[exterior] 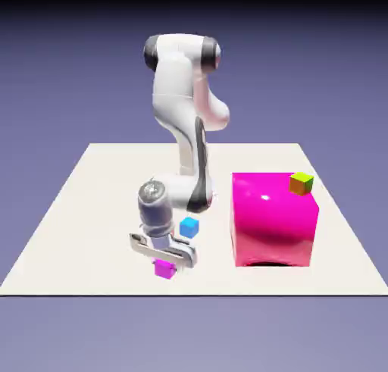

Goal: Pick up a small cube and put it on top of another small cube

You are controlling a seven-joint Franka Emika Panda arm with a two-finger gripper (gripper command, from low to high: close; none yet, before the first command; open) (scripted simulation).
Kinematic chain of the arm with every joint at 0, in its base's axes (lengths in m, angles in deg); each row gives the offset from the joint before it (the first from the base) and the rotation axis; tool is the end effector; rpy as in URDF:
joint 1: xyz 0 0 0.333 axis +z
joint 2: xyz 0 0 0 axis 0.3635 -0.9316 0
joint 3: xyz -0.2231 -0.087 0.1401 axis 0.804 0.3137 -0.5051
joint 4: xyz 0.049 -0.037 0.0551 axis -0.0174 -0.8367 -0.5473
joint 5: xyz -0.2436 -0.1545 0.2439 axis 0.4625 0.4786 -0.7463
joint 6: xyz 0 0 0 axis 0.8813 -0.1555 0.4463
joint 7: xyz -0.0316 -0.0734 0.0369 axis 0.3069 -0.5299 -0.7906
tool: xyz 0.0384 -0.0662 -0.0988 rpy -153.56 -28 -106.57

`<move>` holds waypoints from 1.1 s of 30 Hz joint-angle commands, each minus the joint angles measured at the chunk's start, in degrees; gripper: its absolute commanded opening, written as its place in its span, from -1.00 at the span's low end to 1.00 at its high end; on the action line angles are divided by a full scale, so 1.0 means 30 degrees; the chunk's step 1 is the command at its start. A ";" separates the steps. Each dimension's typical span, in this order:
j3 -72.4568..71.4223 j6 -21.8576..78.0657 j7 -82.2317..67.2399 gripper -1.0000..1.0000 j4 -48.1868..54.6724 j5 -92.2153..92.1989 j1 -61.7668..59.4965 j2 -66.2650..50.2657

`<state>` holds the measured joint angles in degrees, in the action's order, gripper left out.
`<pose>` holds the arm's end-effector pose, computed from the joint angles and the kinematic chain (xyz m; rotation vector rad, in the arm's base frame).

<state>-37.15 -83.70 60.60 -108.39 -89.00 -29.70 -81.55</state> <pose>0.4579 -0.0874 0.1160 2.5356 -1.7725 -0.3018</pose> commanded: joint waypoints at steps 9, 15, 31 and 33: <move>-0.3647 0.6458 -0.2601 -1.00 0.3099 -0.3340 0.2333 0.2676; -0.6993 1.0873 -0.5904 -1.00 0.5321 -0.4545 0.5133 0.4645; -0.8417 1.0549 -1.0375 1.00 0.1774 0.2981 0.9749 0.9170; -0.8410 1.1378 -1.0448 1.00 0.2445 0.2904 0.9753 0.9343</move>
